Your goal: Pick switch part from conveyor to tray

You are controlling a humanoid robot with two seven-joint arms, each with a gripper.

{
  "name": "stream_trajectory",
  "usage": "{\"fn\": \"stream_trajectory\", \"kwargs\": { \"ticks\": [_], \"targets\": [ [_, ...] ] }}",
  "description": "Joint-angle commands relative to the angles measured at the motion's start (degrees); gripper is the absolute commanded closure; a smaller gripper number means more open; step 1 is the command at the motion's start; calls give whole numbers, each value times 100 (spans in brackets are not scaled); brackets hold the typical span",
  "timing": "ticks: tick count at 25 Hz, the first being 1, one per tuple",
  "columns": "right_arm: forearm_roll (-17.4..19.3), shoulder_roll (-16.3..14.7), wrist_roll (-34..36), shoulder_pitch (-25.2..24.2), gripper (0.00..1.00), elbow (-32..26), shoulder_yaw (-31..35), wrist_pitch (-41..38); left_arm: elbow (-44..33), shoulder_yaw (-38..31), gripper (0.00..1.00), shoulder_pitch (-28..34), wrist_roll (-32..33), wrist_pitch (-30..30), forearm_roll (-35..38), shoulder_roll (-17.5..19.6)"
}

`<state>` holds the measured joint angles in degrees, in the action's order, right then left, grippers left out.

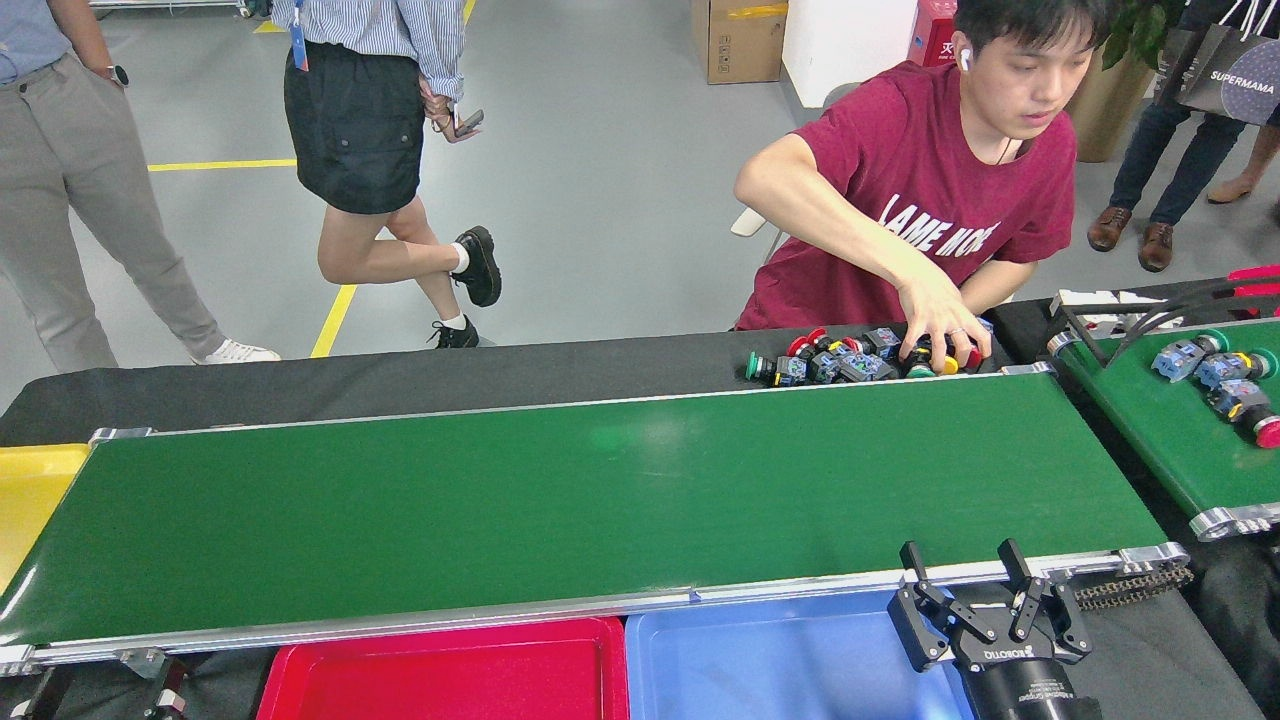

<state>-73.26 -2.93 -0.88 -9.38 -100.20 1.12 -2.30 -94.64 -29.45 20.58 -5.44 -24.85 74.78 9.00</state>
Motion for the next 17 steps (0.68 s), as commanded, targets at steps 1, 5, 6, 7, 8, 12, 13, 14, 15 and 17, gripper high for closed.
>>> {"fn": "stream_trajectory", "kwargs": {
  "ticks": [1,5,6,7,8,12,13,14,15,17],
  "targets": [
    [14,-6,44,15,1,-52,11,-24,-72,-35,0,-1,-36,-11,-7,23],
    [14,-6,53,15,1,-52,2,-24,-90,-17,0,-1,-36,-11,-7,15],
    [14,-6,53,15,1,-52,2,-24,-90,-17,0,-1,-36,-11,-16,23],
    [14,-6,62,15,1,-52,2,-24,-98,-17,0,-1,-36,-11,-16,23],
    [14,-6,62,15,1,-52,2,-24,-98,-17,0,-1,-36,-11,-7,23],
    [14,-6,62,15,1,-52,2,-16,-98,-8,0,-1,-36,-20,-16,23],
    [14,-6,62,15,1,-52,2,-24,-98,-8,0,-1,-36,-20,-7,15],
    [14,-6,62,15,1,-52,2,-24,-116,-8,0,-1,-36,-11,-16,15],
    [14,-14,62,15,1,-52,2,-24,-142,-8,0,-1,-36,-11,-7,15],
    [14,-14,62,15,1,-52,2,-24,-142,-8,0,-1,-36,-11,-7,15]
  ]
}}
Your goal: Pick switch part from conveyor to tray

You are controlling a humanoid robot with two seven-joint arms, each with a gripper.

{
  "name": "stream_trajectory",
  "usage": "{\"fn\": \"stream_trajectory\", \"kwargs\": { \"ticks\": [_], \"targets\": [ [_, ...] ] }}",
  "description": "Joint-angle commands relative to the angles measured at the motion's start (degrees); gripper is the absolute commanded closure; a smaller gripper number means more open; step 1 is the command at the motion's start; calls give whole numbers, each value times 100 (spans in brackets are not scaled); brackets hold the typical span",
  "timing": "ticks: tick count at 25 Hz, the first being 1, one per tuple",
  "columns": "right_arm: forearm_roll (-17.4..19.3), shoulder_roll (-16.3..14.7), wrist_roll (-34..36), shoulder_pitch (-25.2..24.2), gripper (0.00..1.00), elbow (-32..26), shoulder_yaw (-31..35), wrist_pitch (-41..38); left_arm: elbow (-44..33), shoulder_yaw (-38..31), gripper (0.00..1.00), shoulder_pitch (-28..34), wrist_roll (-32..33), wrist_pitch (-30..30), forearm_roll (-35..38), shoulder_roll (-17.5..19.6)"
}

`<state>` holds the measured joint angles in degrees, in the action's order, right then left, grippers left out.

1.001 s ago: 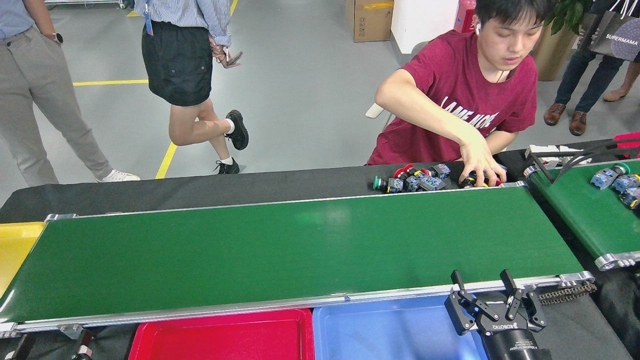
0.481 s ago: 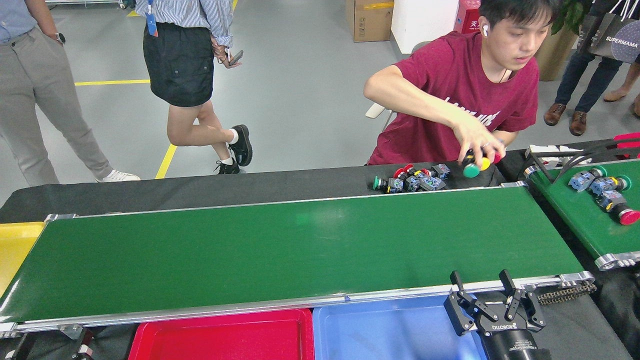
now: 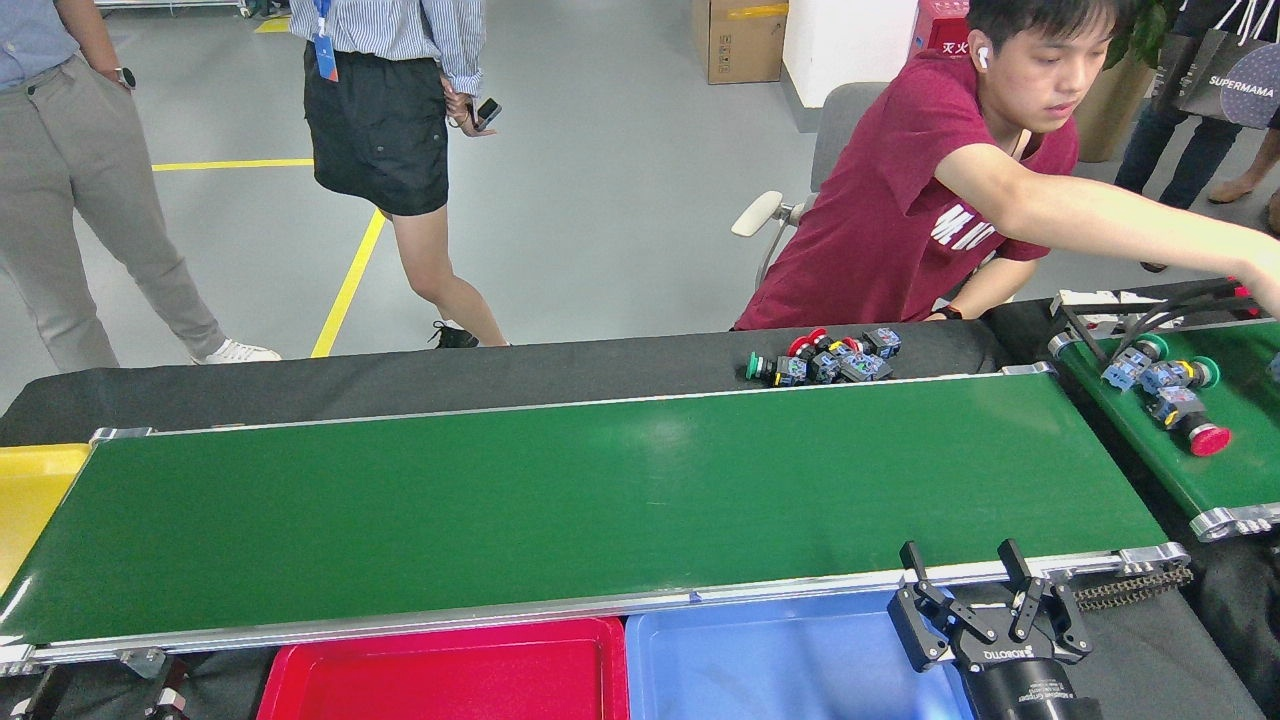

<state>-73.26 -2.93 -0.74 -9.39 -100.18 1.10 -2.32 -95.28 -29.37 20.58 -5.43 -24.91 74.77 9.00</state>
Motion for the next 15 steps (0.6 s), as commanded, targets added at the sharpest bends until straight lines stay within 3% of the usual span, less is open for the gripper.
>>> {"fn": "stream_trajectory", "kwargs": {
  "ticks": [1,15],
  "targets": [
    [14,-14,47,16,1,-54,5,-23,-78,-16,0,-2,-37,-5,-7,15],
    [5,-14,12,16,1,-36,13,-6,-78,10,0,-2,-37,-14,-6,-29]
  ]
}}
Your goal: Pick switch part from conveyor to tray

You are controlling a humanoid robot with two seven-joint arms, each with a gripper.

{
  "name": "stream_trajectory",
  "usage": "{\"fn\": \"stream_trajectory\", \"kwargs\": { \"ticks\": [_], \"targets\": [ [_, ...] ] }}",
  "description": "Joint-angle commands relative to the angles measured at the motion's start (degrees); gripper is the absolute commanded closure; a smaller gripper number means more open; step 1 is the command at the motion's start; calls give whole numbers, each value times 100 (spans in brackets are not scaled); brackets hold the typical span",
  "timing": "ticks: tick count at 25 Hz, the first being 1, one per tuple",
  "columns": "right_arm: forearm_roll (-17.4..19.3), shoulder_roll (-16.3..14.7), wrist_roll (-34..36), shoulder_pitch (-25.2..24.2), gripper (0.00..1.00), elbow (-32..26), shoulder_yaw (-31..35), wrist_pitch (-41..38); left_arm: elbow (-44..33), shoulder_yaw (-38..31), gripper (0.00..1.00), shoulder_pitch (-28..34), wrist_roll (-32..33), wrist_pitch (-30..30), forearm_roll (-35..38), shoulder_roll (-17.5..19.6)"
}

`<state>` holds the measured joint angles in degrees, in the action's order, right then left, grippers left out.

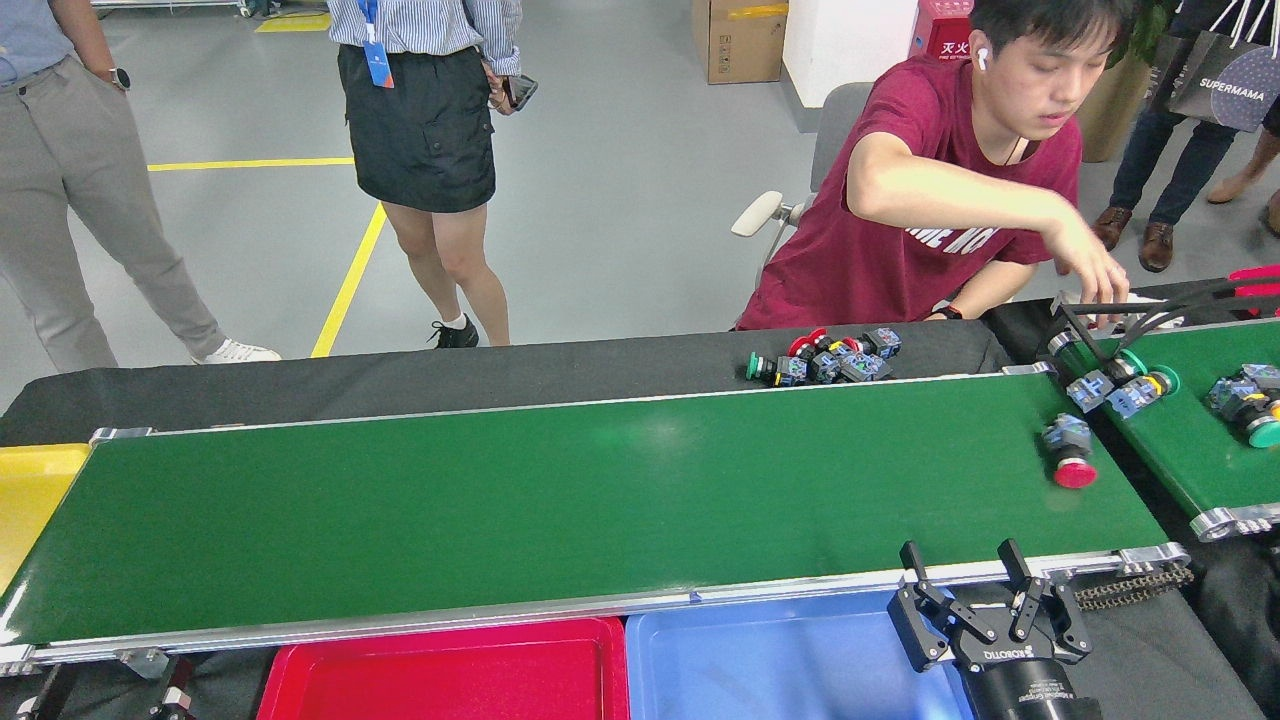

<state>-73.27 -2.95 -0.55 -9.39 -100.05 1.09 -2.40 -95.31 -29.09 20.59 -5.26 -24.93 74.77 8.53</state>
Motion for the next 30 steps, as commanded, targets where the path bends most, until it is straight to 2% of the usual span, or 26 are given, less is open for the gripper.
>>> {"fn": "stream_trajectory", "kwargs": {
  "ticks": [1,7,11,21,24,30],
  "targets": [
    [5,-12,-15,25,1,-23,14,21,-76,-18,0,-2,-54,-12,-6,17],
    [14,-92,-41,139,1,293,137,232,-76,0,0,-20,-54,-21,-6,17],
    [23,-241,-349,605,1,742,216,416,-84,0,0,-20,-54,-30,-6,17],
    [-30,-303,-366,2231,1,2719,190,671,-76,17,0,-55,-54,-47,-6,26],
    [-39,-425,-340,2643,1,3439,172,671,-76,202,0,-99,-54,-39,2,61],
    [-21,-557,-147,3400,1,4521,172,794,-49,527,0,-336,-45,-30,20,105]
  ]
}}
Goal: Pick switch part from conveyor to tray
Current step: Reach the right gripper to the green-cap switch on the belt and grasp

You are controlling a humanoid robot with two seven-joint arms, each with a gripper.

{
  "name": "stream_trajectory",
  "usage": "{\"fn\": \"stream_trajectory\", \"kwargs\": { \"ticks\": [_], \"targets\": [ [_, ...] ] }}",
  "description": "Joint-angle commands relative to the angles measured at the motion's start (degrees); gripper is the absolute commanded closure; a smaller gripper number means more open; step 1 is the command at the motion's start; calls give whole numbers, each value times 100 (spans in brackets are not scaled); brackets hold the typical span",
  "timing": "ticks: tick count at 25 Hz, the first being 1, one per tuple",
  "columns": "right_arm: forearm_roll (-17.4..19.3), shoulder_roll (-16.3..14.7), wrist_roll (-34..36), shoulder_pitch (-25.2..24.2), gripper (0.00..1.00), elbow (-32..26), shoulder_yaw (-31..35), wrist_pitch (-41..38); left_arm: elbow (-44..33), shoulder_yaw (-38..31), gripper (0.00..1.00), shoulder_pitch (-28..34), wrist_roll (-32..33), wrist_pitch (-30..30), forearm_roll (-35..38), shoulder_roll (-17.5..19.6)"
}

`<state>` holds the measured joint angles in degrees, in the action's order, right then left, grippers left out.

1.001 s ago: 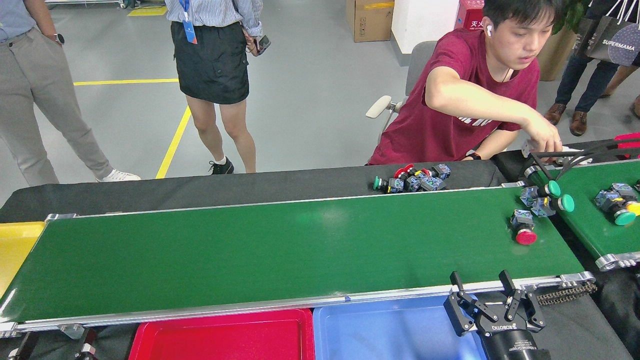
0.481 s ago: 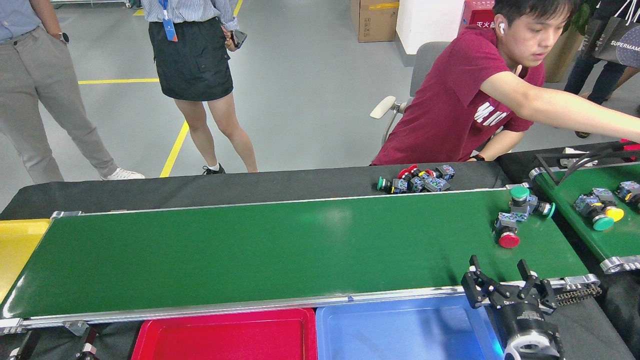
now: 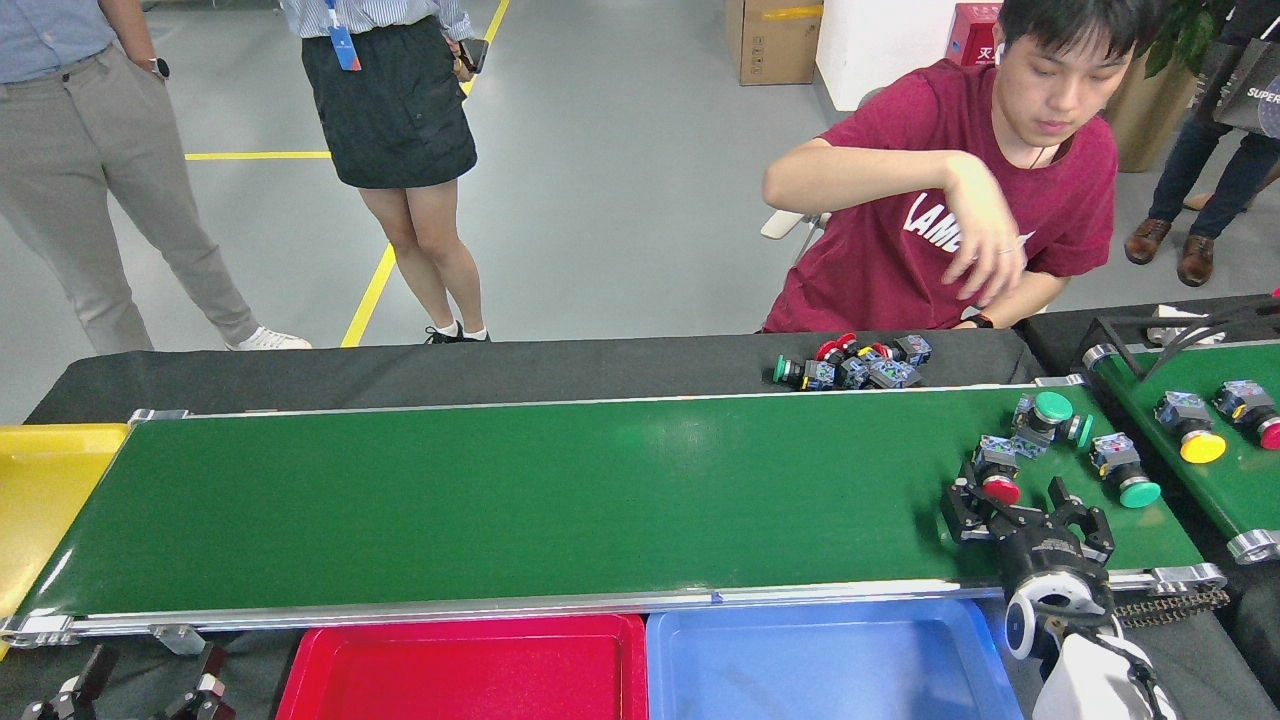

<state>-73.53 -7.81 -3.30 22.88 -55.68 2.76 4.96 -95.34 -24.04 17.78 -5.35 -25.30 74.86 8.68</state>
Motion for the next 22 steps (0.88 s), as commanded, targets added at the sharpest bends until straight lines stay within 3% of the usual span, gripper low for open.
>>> {"fn": "stream_trajectory", "kwargs": {
  "ticks": [1,5,16,19,20,22],
  "targets": [
    [14,-80,145,296,1,285,6,92,-37,48,0,-99,-37,8,11,90],
    [23,-124,312,586,1,813,-12,93,-19,128,0,-161,-37,8,11,107],
    [41,-230,435,815,4,1244,-56,40,-28,339,0,-284,-37,-1,11,116],
    [67,-379,435,789,30,1244,-320,-180,-19,339,0,-284,-37,-1,11,151],
    [146,-432,426,771,49,1235,-337,-488,-19,330,0,-275,-37,-1,11,169],
    [585,-502,435,753,75,1226,-346,-1155,-19,330,0,-275,-37,-1,11,169]
  ]
}}
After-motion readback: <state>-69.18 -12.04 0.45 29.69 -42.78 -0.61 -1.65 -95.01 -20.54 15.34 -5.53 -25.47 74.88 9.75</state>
